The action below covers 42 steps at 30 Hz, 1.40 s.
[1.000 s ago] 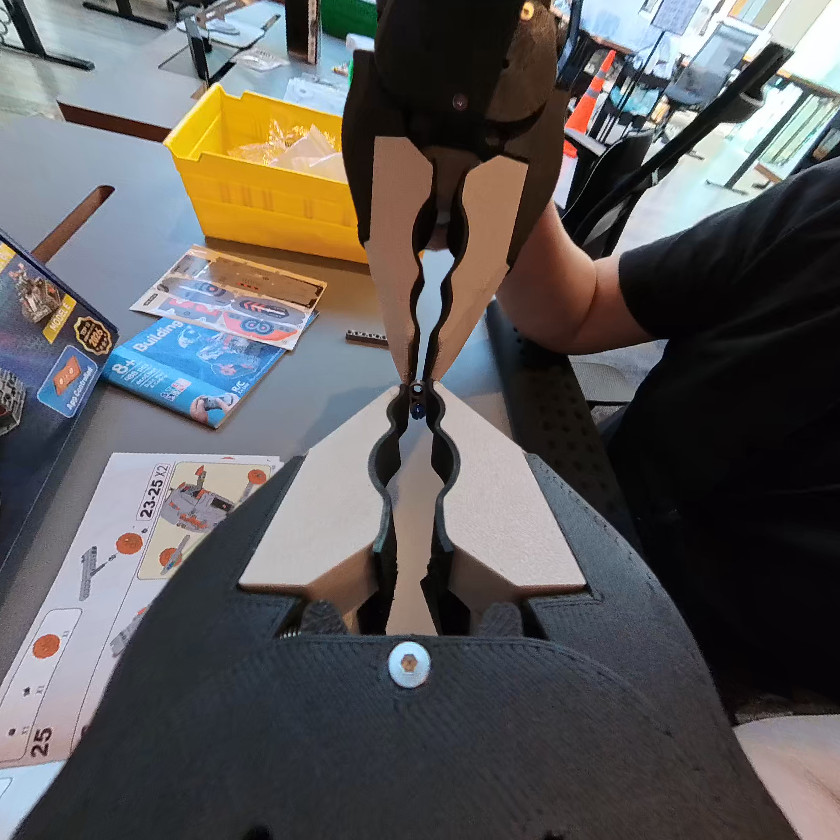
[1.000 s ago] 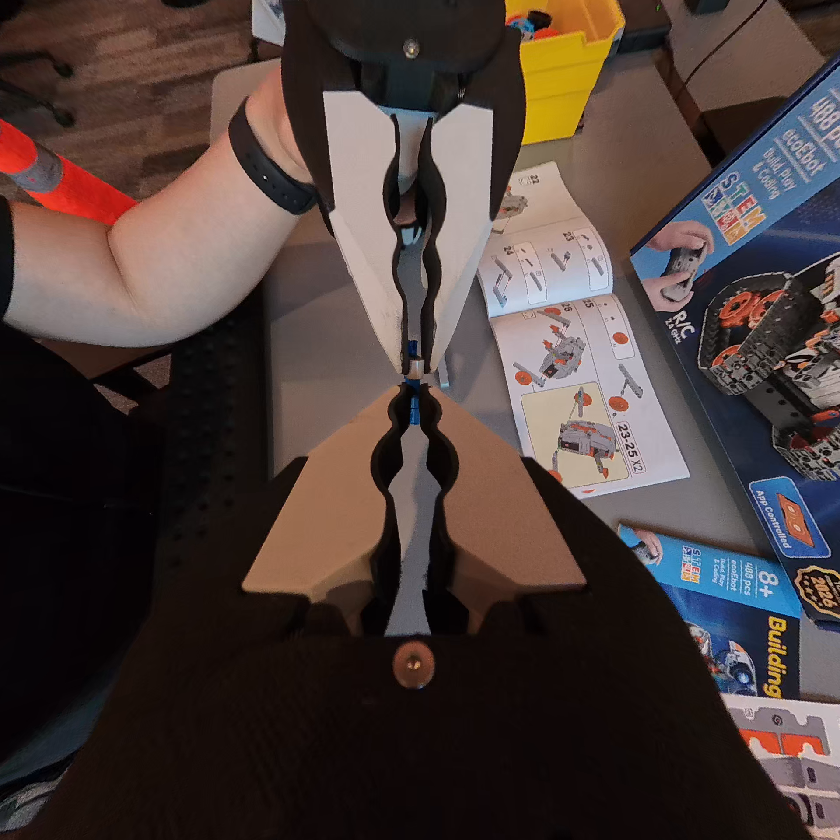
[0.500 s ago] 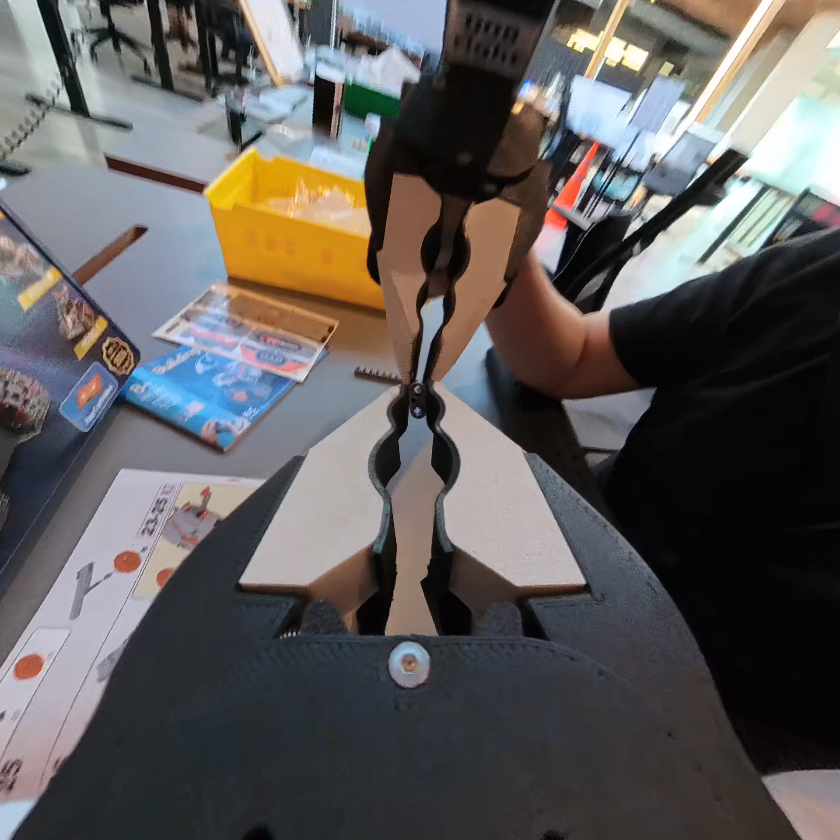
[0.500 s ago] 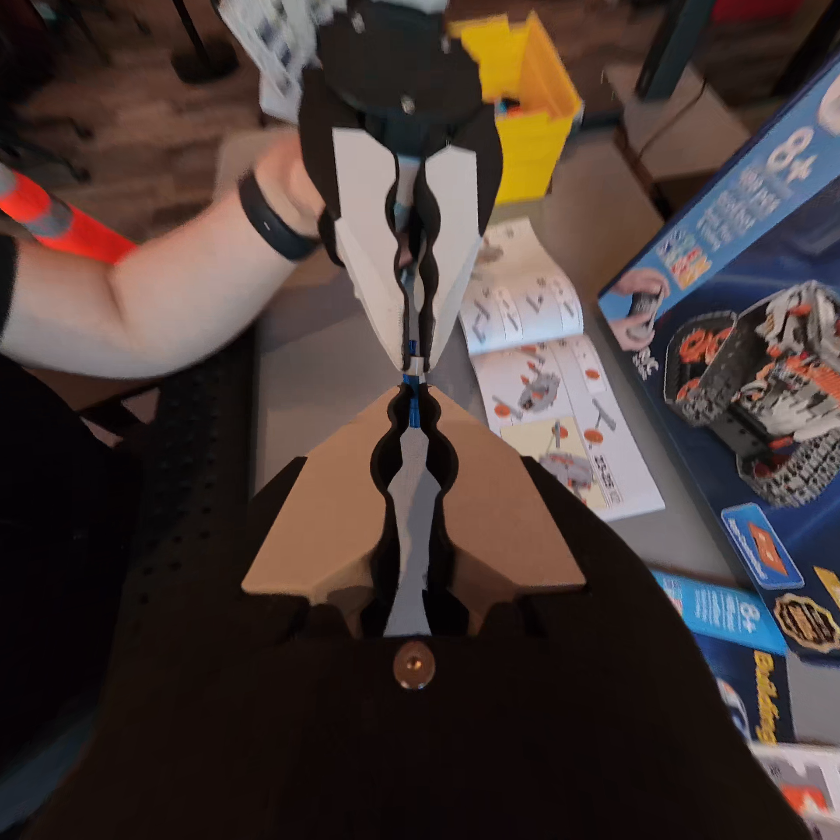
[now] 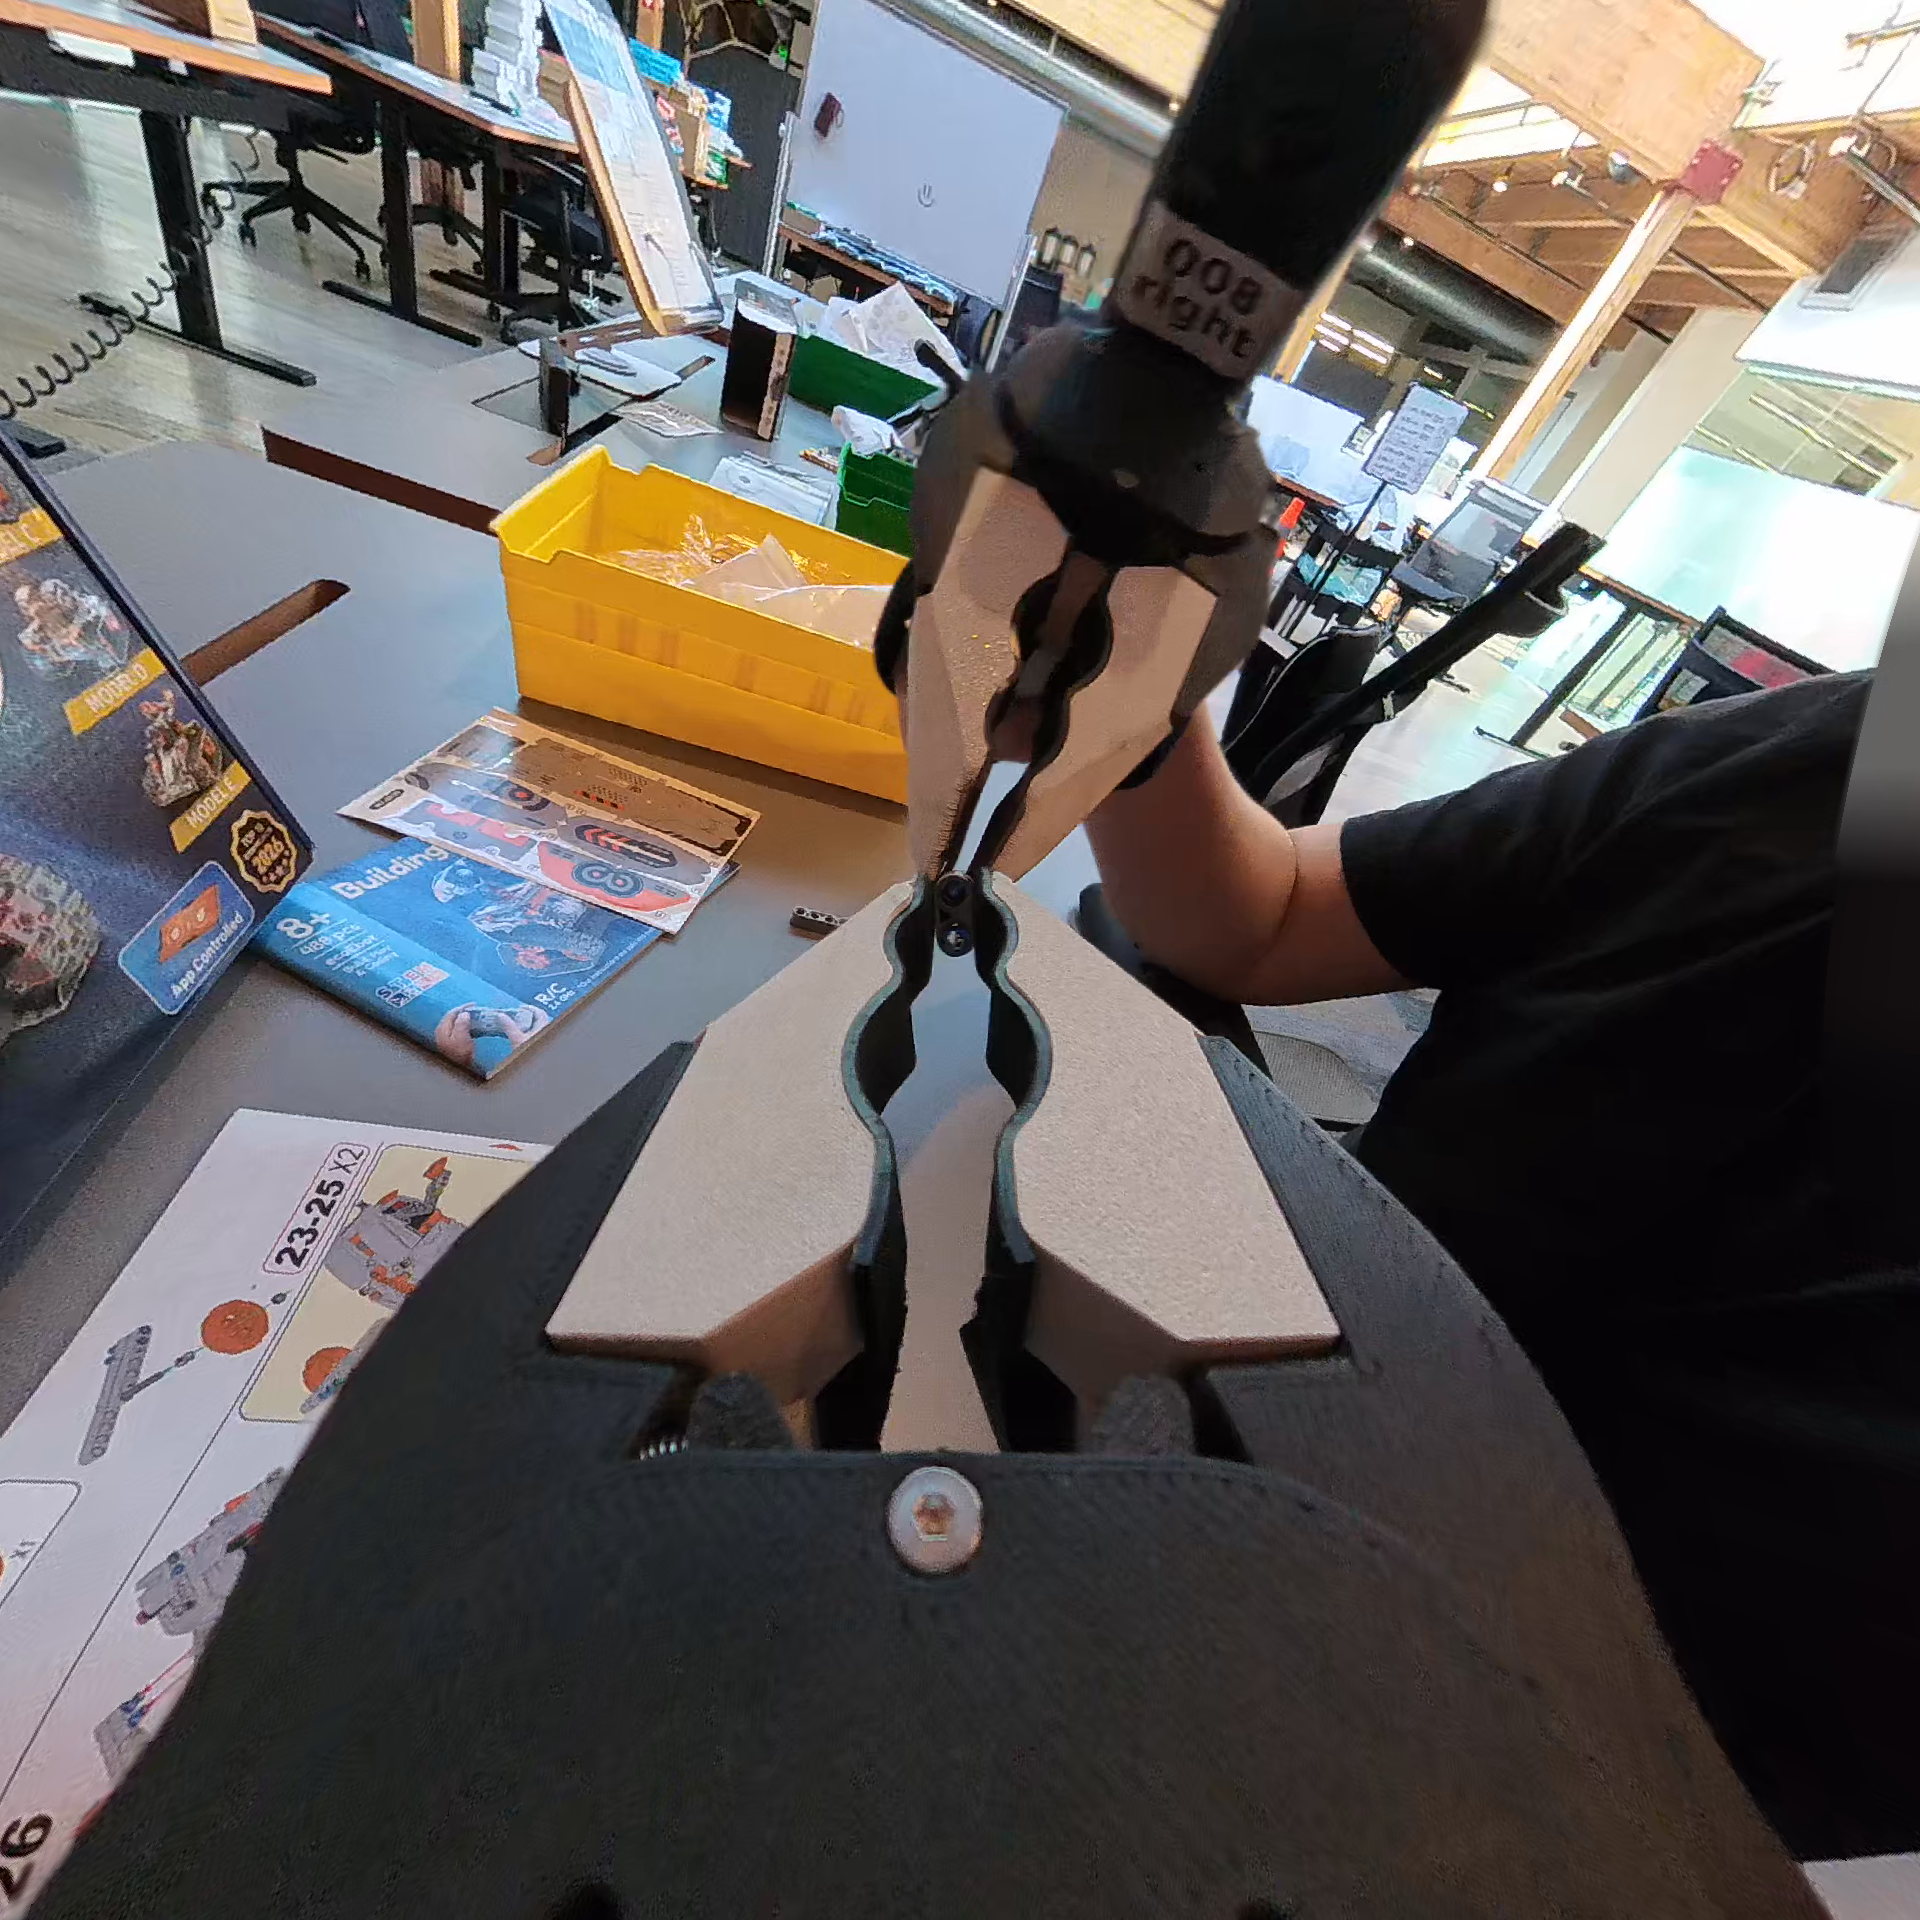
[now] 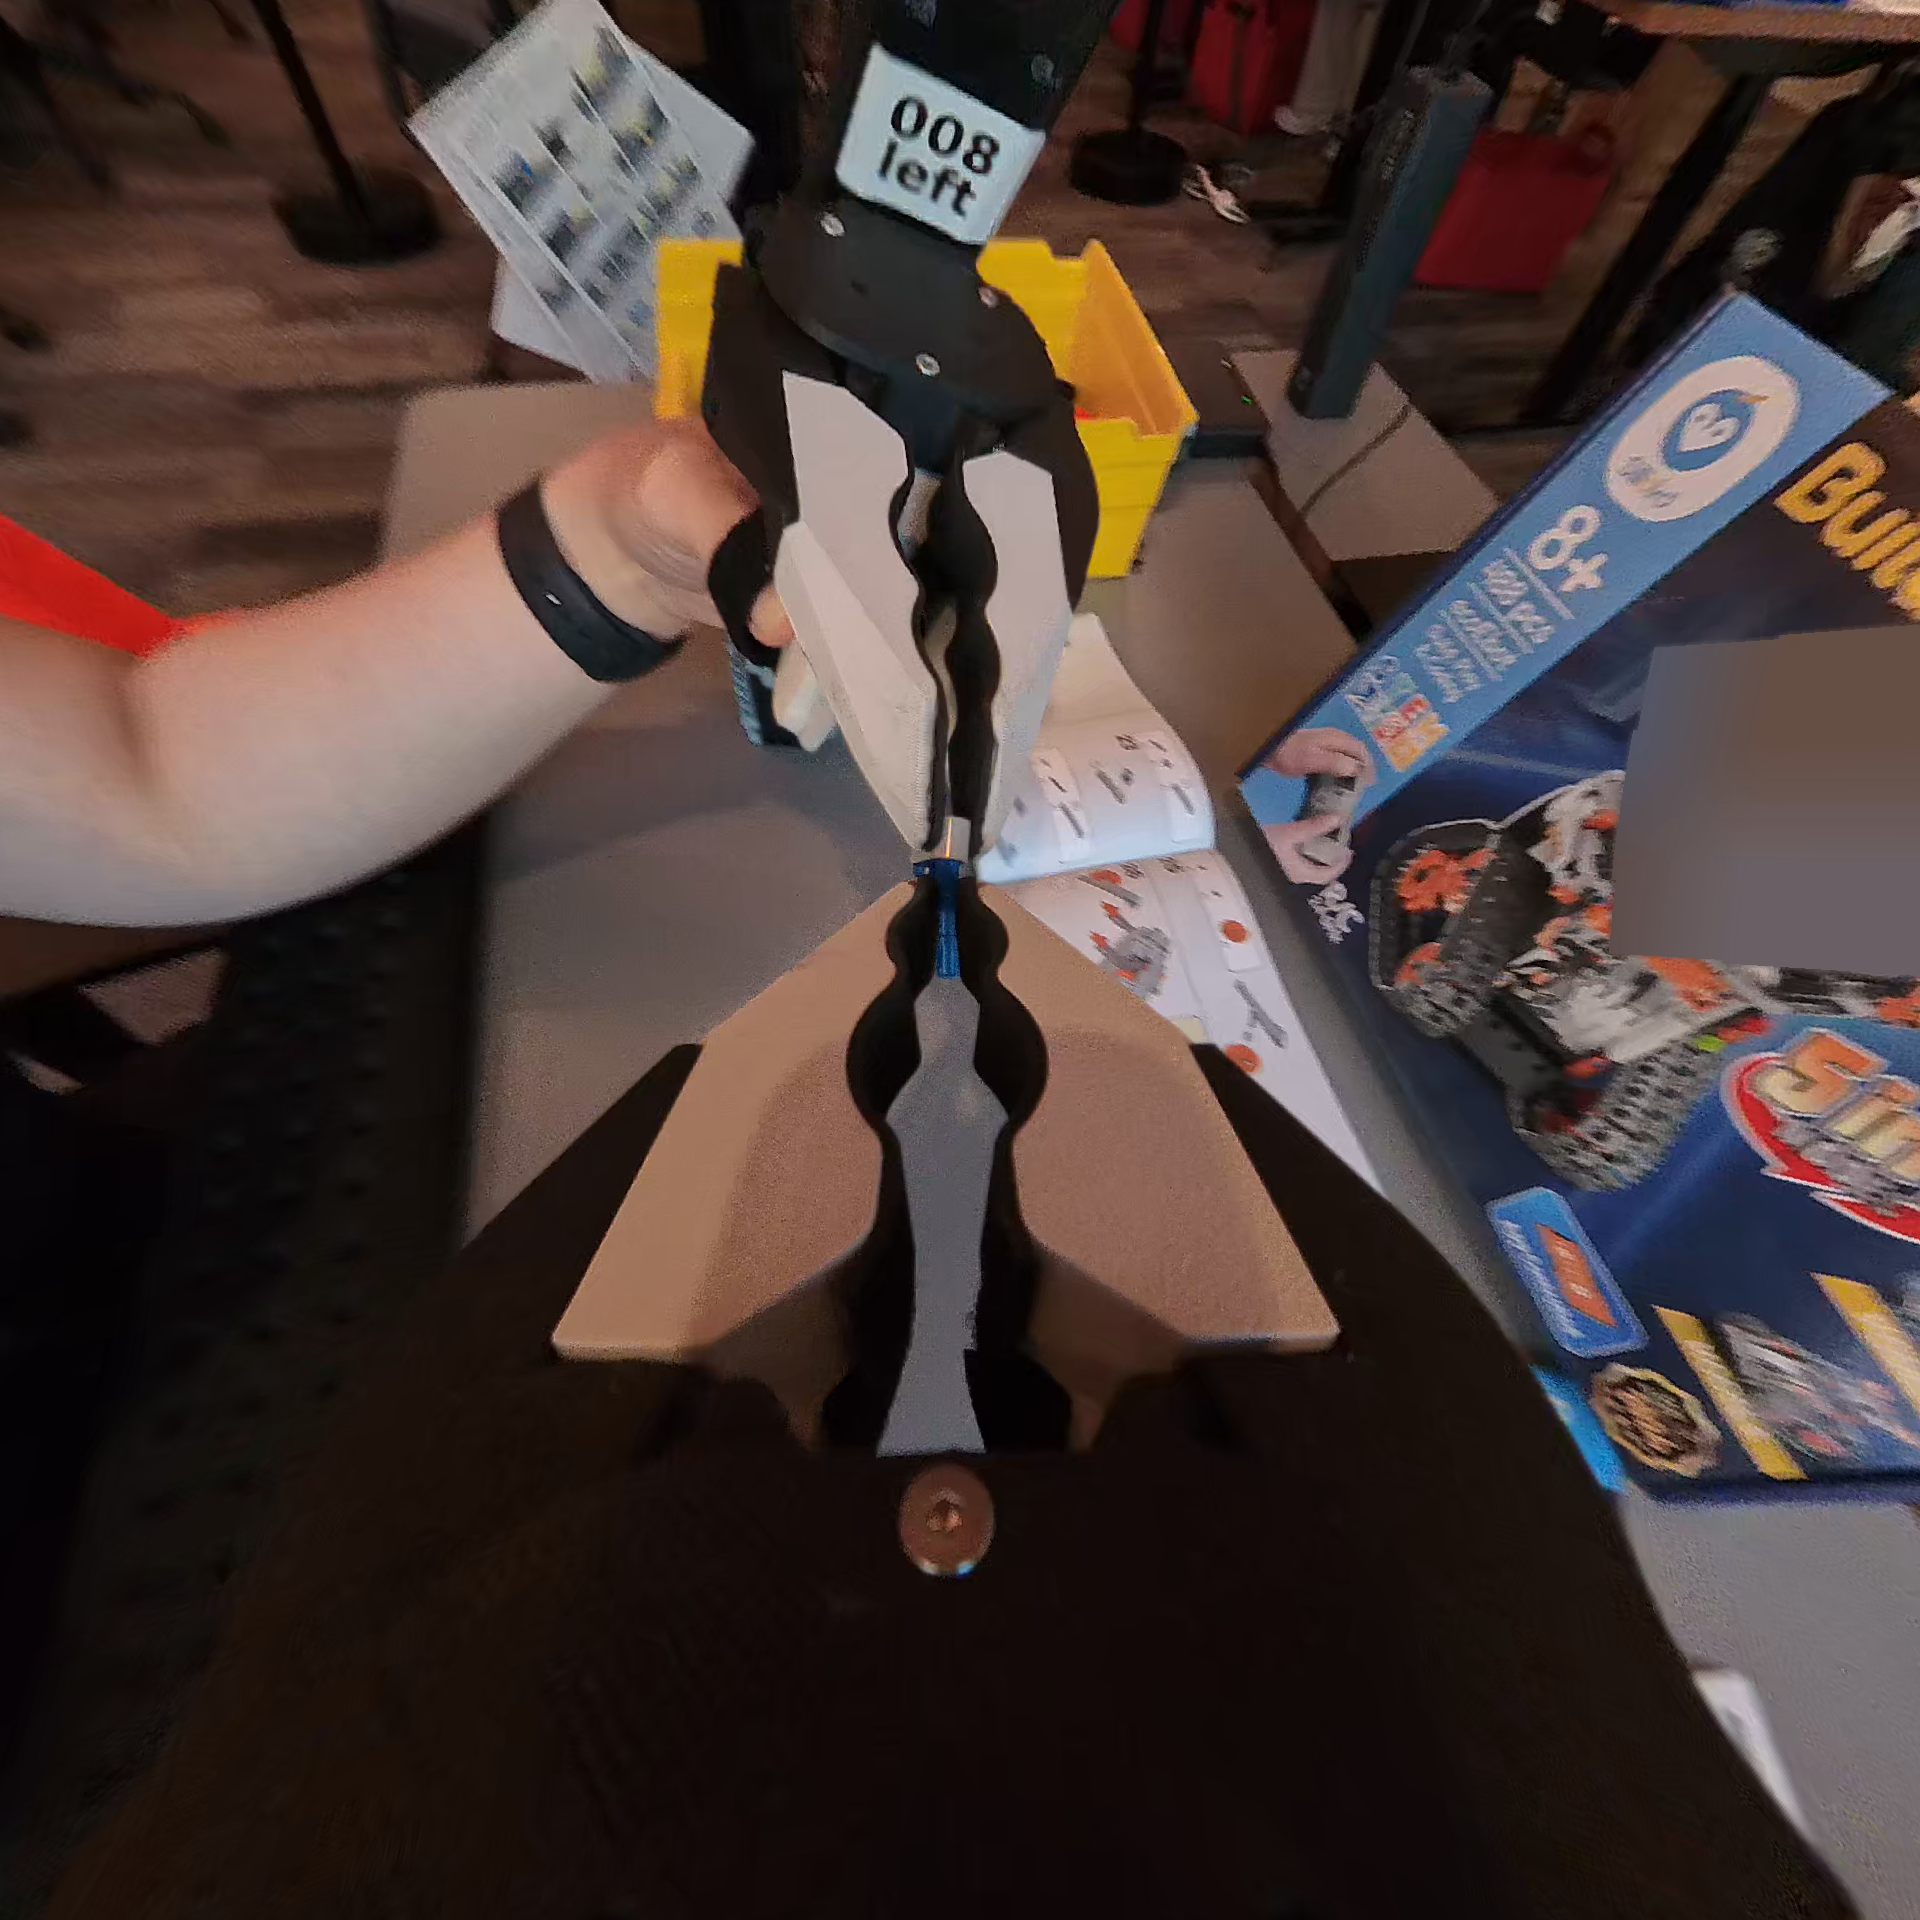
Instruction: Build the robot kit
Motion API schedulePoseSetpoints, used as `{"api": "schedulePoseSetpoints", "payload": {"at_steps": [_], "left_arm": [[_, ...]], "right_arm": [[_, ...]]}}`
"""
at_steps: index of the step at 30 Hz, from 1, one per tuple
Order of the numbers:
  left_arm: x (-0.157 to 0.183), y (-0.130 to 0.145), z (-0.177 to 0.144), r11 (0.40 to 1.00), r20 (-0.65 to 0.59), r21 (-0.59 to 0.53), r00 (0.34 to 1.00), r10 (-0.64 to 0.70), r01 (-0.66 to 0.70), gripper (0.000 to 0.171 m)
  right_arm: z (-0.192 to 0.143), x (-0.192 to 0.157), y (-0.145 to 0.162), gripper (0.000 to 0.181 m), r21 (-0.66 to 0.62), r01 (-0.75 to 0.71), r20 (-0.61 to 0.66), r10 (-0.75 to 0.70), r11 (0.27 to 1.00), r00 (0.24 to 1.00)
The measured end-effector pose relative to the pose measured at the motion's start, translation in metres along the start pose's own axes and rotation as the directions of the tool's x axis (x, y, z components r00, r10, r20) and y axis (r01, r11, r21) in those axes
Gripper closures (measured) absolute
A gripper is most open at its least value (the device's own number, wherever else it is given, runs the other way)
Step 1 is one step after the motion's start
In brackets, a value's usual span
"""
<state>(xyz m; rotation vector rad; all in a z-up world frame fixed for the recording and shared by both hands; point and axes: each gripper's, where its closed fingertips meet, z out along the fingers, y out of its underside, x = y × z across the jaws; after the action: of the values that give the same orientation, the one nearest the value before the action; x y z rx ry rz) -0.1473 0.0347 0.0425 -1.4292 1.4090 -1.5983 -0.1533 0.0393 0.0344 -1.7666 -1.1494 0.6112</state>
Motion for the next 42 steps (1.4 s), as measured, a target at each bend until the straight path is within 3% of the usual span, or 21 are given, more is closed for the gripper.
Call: {"api": "schedulePoseSetpoints", "payload": {"at_steps": [6,11,18,31,42], "left_arm": [[-0.008,0.011,0.005,0.998,0.038,-0.058,0.999,-0.019,0.022,0.166],[-0.009,0.007,0.006,0.998,0.015,-0.021,0.998,-0.055,0.055,0.166],[-0.019,0.012,0.007,0.996,0.088,-0.053,0.994,-0.071,0.076,0.166],[-0.032,0.019,0.006,0.985,0.276,-0.170,0.960,0.056,-0.008,0.165],[-0.037,0.018,0.006,0.973,0.352,-0.218,0.924,0.149,-0.074,0.165]], "right_arm": [[0.005,0.004,0.014,0.179,-0.144,0.098,-0.107,-0.113,0.985,0.988],[0.004,0.007,0.011,0.179,-0.140,0.123,-0.136,-0.142,0.983,0.980],[0.009,0.015,0.018,0.179,-0.198,0.137,-0.200,-0.177,0.971,0.964],[0.018,0.023,0.025,0.180,-0.258,0.138,-0.291,-0.213,0.956,0.933],[0.018,0.029,0.025,0.180,-0.267,0.113,-0.350,-0.206,0.957,0.914]]}}
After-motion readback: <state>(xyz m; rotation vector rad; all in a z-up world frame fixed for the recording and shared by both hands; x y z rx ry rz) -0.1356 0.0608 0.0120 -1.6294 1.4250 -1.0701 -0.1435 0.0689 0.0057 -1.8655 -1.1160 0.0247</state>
